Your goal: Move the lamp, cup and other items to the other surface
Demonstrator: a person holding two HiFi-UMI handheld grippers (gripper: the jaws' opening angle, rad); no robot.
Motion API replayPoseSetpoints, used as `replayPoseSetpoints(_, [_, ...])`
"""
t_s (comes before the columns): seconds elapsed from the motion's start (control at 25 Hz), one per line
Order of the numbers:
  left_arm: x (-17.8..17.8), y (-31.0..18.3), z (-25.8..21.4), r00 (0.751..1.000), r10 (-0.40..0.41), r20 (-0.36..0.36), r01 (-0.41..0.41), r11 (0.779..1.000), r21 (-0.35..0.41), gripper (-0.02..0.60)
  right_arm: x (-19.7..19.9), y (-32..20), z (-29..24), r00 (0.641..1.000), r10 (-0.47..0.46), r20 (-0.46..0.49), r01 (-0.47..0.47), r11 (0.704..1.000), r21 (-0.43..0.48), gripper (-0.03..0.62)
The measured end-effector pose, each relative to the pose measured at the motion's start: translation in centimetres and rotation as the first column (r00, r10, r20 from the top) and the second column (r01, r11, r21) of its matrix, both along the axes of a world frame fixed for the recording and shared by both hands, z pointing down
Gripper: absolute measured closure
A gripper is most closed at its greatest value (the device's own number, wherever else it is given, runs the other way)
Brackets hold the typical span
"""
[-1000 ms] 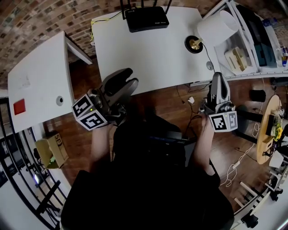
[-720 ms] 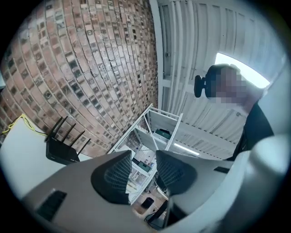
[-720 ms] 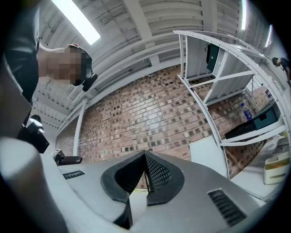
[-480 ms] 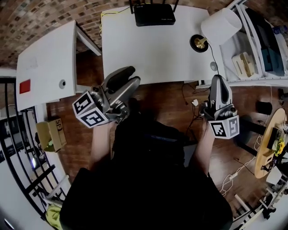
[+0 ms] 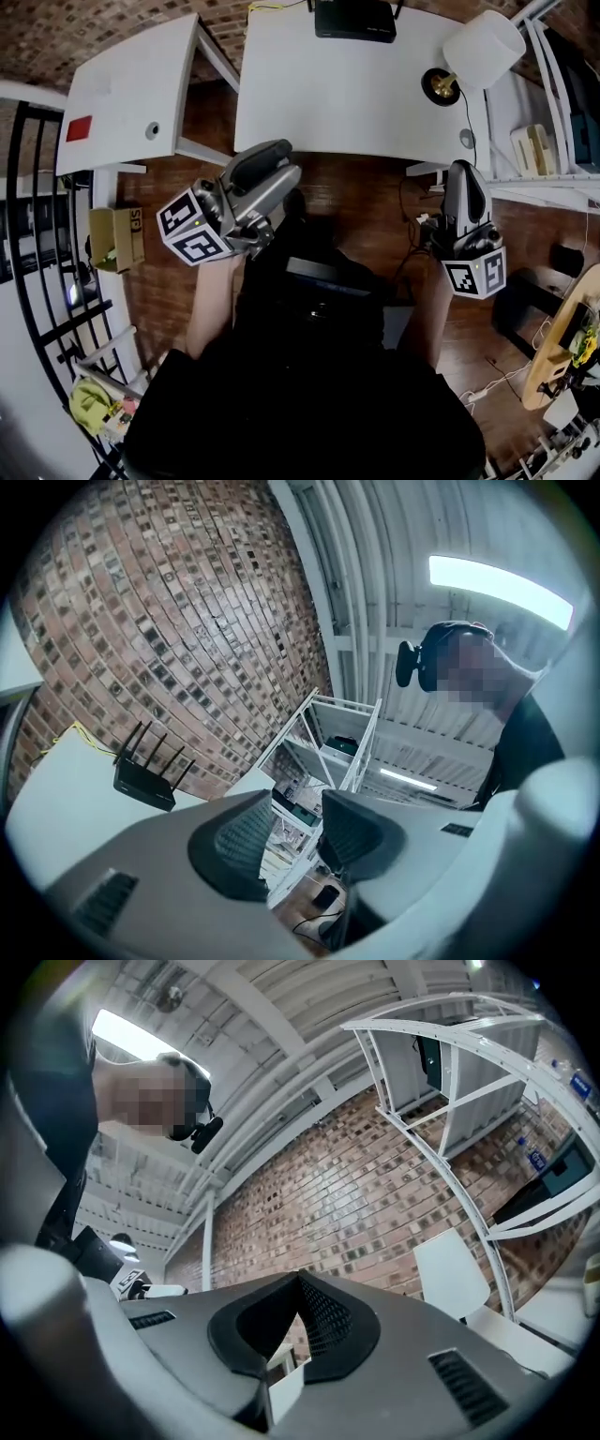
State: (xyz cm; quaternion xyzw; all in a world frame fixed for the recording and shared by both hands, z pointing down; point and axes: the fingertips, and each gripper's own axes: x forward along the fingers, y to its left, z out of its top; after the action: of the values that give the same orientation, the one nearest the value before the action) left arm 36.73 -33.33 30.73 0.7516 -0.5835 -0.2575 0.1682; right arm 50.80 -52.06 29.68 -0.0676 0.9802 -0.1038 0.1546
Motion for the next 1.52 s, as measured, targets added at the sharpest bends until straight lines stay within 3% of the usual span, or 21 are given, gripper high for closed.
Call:
replayPoseSetpoints(0.4, [0.7, 4.8, -0.6, 0.987, -0.158, 0.026, 0.158, 0.987, -0.018, 0.413, -3.1, 3.7, 0.2, 0.981, -0.19, 0.04, 0.191, 0.981, -0.03, 0.572])
replayPoseSetpoints(0.76, [-3.2, 13.8, 0.2, 0.941, -0.337, 0.018, 0.337, 0.942, 0.0, 0.414, -11.3, 12.1, 0.3, 0.92, -0.391, 0.019, 0.391, 0.92, -0.003, 0.574])
replayPoseSetpoints(1.0, [-7.4, 22.8, 0.3, 0.892, -0.451, -0.014, 0.452, 0.892, 0.036, 0.414, -17.7, 21.7, -0.4, 0.854, -0.521, -0.019, 0.521, 0.853, 0.013, 0.573])
replayPoseSetpoints(1.52, [-17.6, 44.2, -0.6, 0.771, -0.635, -0.046, 0.635, 0.764, 0.116, 0.414, -31.8, 46.3, -2.1, 0.641, -0.762, -0.09, 0.767, 0.635, 0.089, 0.573])
